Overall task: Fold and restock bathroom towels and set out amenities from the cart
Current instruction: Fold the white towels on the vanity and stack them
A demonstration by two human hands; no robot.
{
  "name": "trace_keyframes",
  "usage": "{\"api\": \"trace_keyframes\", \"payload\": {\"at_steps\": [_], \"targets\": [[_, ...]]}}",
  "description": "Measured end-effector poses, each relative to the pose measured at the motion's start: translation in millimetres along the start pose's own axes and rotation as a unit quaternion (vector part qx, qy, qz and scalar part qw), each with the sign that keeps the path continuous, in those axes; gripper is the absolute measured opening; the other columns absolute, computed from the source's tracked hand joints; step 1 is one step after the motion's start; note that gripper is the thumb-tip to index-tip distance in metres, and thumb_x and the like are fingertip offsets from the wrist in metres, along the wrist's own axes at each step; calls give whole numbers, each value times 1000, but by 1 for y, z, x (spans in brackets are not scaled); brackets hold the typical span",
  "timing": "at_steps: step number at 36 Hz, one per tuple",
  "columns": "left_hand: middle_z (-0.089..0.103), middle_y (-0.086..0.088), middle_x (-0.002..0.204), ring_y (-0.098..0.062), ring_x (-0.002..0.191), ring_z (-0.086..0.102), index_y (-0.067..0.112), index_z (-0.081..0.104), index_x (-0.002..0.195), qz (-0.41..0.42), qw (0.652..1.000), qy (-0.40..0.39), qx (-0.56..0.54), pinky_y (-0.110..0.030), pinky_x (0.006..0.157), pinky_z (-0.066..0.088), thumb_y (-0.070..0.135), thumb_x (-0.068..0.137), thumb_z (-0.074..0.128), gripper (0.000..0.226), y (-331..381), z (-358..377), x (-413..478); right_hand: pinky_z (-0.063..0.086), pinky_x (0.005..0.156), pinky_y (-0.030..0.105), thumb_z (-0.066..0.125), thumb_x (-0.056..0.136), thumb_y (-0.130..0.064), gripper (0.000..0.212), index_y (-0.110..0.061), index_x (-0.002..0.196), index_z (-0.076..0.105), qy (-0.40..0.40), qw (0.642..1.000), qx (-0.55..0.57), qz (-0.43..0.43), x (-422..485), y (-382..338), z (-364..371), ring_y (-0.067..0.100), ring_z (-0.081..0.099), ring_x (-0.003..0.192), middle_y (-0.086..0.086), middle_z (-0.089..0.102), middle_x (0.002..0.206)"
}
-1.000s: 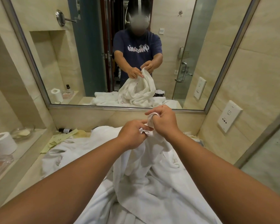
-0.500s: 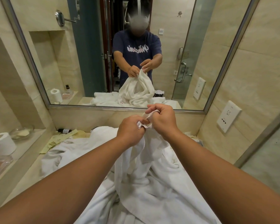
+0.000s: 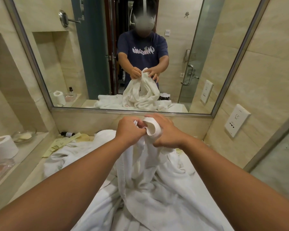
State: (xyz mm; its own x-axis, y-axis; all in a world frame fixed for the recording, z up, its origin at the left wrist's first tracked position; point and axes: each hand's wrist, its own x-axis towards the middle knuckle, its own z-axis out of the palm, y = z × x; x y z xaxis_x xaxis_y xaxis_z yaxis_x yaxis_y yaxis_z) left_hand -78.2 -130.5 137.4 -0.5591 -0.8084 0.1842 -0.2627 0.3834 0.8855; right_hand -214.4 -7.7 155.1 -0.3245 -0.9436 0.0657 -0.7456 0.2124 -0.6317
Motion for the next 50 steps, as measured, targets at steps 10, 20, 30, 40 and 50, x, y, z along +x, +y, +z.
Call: {"api": "trace_keyframes", "payload": {"at_steps": [10, 20, 30, 40, 50], "targets": [[58, 11, 55, -8, 52, 49, 17, 64, 63, 3, 998, -56, -20, -24, 54, 44, 18, 69, 91, 28, -4, -7, 0, 47, 92, 46, 81, 84, -36, 18, -26, 95, 71, 193, 973, -77, -99, 6, -3, -1, 17, 58, 101, -13, 68, 99], [62, 11, 63, -10, 56, 53, 23, 68, 66, 22, 998, -30, 47, -26, 58, 46, 17, 64, 94, 26, -4, -8, -1, 48, 86, 46, 52, 96, -38, 24, -56, 109, 61, 196, 975, -69, -80, 0, -2, -3, 8, 59, 77, -28, 66, 71], [62, 10, 60, -4, 53, 49, 19, 68, 61, 42, 997, -70, 1, -19, 54, 41, 20, 68, 94, 28, -3, -3, -3, 56, 81, 30, 87, 81, -25, 14, -28, 93, 81, 101, 993, 57, -13, -2, -11, -6, 6, 69, 92, -14, 75, 96], [59, 0, 76, -17, 69, 52, 16, 53, 76, 27, 990, -40, 136, -30, 57, 38, 45, 75, 88, 46, -7, -15, 7, 33, 61, 31, 46, 108, -27, 36, -22, 73, 51, 352, 927, 86, 100, 0, 1, -11, 13, 48, 70, -7, 54, 73], [60, -5, 93, -25, 87, 58, 16, 50, 93, -2, 923, -107, 370, -37, 72, 47, 67, 65, 86, 68, -19, -44, 24, 45, 79, 35, 88, 69, -56, 69, -18, 111, 50, 96, 981, -9, 167, -7, 19, -10, 19, 55, 96, -5, 54, 102]]}}
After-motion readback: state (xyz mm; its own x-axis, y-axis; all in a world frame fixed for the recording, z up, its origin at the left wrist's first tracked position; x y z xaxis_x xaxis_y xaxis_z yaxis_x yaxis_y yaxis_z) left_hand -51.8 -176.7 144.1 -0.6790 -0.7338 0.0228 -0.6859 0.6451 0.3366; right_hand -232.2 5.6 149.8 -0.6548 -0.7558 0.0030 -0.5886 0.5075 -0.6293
